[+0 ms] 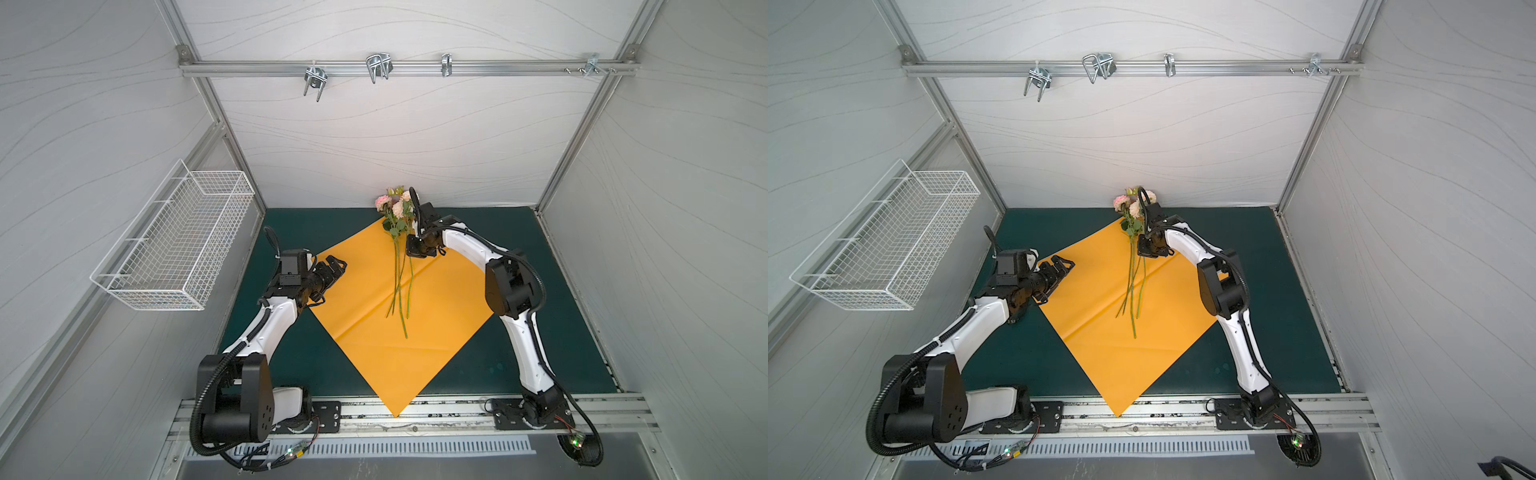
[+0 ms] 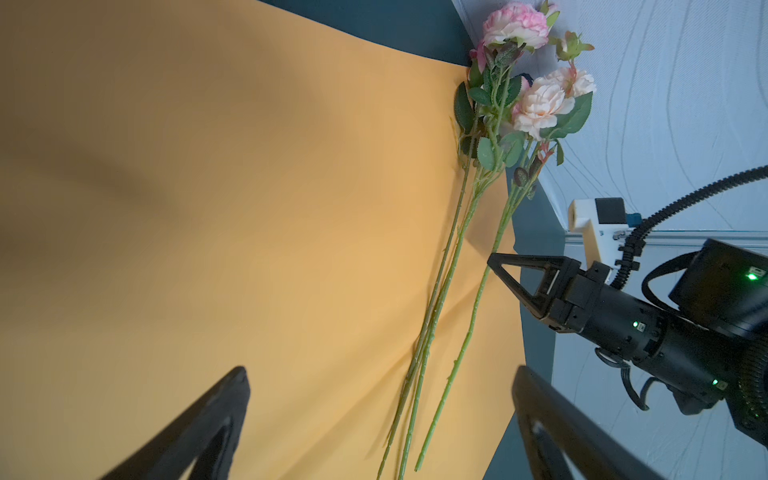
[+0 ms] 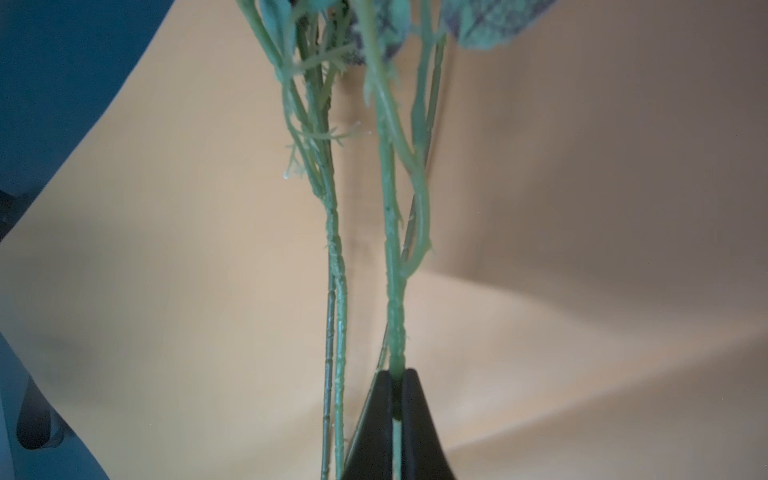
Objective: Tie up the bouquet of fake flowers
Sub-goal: 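Carry the peach roses with the right gripper and lay them beside the bunch, then gather the stems with the right gripper while the left gripper reaches toward the heads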
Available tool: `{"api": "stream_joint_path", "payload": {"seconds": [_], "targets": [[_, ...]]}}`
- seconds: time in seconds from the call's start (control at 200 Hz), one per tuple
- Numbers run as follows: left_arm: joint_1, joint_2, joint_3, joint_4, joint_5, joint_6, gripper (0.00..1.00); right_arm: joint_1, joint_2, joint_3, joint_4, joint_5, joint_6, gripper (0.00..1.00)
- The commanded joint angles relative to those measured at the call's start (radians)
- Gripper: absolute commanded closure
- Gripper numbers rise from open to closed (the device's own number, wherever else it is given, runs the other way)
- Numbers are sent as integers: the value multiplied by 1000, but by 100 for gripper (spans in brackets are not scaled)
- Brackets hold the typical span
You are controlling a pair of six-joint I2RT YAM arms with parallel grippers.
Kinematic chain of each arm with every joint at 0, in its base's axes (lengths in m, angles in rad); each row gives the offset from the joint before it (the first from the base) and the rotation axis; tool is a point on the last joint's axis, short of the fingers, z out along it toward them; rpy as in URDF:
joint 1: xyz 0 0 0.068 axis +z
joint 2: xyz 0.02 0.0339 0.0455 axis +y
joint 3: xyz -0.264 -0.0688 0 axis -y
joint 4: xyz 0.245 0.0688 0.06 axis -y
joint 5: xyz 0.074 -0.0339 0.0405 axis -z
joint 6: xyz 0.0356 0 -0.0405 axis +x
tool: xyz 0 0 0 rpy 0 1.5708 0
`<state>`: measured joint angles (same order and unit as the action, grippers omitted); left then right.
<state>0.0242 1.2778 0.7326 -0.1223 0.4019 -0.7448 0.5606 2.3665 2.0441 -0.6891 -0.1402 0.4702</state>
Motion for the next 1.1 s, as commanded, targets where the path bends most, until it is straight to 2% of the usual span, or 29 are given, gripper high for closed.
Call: {"api": "stream_joint_path", "payload": {"seconds": [0.0,0.175,0.44,0.635,0.755,0.885,1.095], "targets": [[-3,-1,8,20,7,-6,1,-5,39,8,-35,-32,-18,90],[-3,0,8,22,8,-8,1,-13,49,-3,-29,-32,-31,81],[-3,1,8,22,7,-8,1,-18,55,11,-24,-37,-71,80],[-3,0,8,21,8,-8,1,-18,55,23,-27,-54,-88,68],[-3,1,14,17,8,-10,1,-16,29,15,-29,-50,-91,65],[-3,0,17,18,8,-10,1,-16,7,1,-23,-42,-95,66],[-3,2,21,14,8,-9,1,-17,33,11,-4,-74,-95,78]]}}
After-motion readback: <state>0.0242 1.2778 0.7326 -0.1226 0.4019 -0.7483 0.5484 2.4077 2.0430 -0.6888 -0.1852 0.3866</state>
